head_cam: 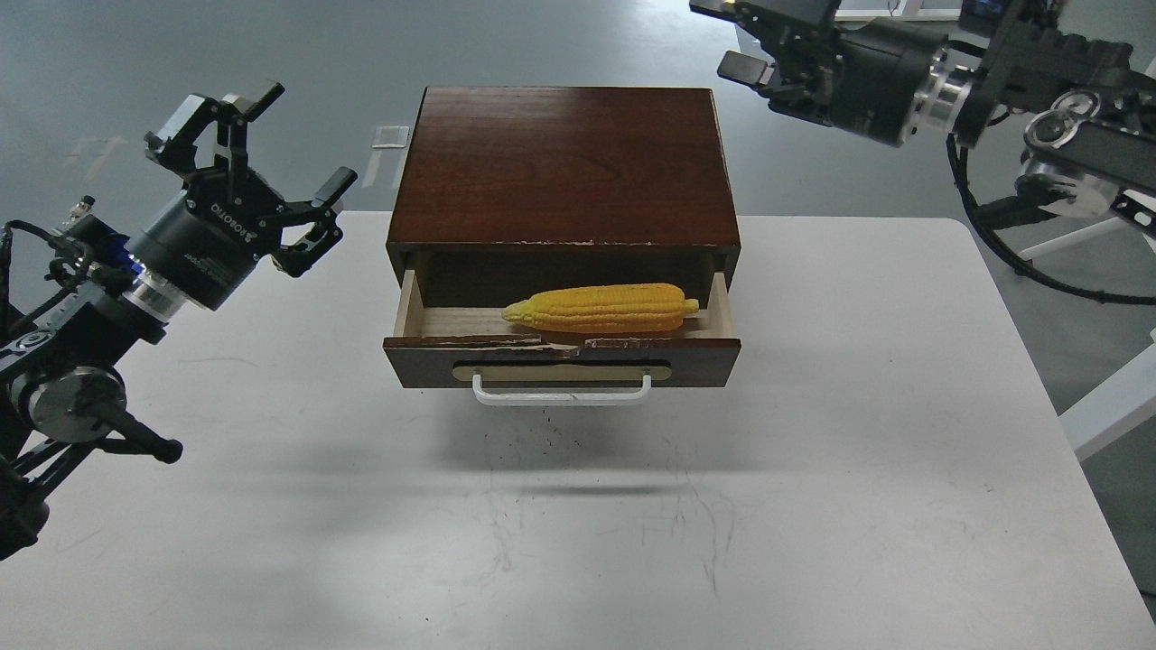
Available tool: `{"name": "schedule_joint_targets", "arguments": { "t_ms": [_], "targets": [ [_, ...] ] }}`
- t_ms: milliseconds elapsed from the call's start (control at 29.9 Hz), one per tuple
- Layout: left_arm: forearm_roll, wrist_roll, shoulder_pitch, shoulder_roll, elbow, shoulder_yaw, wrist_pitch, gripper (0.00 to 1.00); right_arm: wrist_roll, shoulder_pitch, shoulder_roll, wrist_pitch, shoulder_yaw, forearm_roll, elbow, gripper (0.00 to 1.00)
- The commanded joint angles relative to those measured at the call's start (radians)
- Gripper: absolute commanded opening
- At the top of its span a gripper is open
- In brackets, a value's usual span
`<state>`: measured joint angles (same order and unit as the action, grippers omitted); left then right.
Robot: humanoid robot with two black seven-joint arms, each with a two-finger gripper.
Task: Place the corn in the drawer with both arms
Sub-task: 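Open the right gripper and raise it away from the drawer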
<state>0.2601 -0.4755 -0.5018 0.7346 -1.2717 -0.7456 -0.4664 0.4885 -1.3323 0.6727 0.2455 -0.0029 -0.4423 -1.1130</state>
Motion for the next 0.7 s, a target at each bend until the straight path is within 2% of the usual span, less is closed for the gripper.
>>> {"name": "schedule_joint_targets", "arguments": {
  "t_ms": [0,134,301,669],
  "targets": [
    [0.002,0.0,0.002,-0.007,0.002,0.002,0.0,0.99,0.0,0.276,0.018,-0.002,0.257,0.048,0.01,1.0],
    [0.01,0.0,0.014,-0.007,0.002,0.002,0.0,0.99,0.0,0.471,0.005,-0.003,0.383,0.102,0.016,1.0],
    [0.028,-0.002,0.029,-0.009,0.002,0.0,0.0,0.99,0.0,0.606,-0.042,-0.003,0.446,0.128,0.059,1.0],
    [0.028,-0.002,0.034,-0.014,0.002,-0.001,0.0,0.99,0.0,0.728,-0.087,-0.003,0.48,0.128,0.079,1.0]
  ]
}}
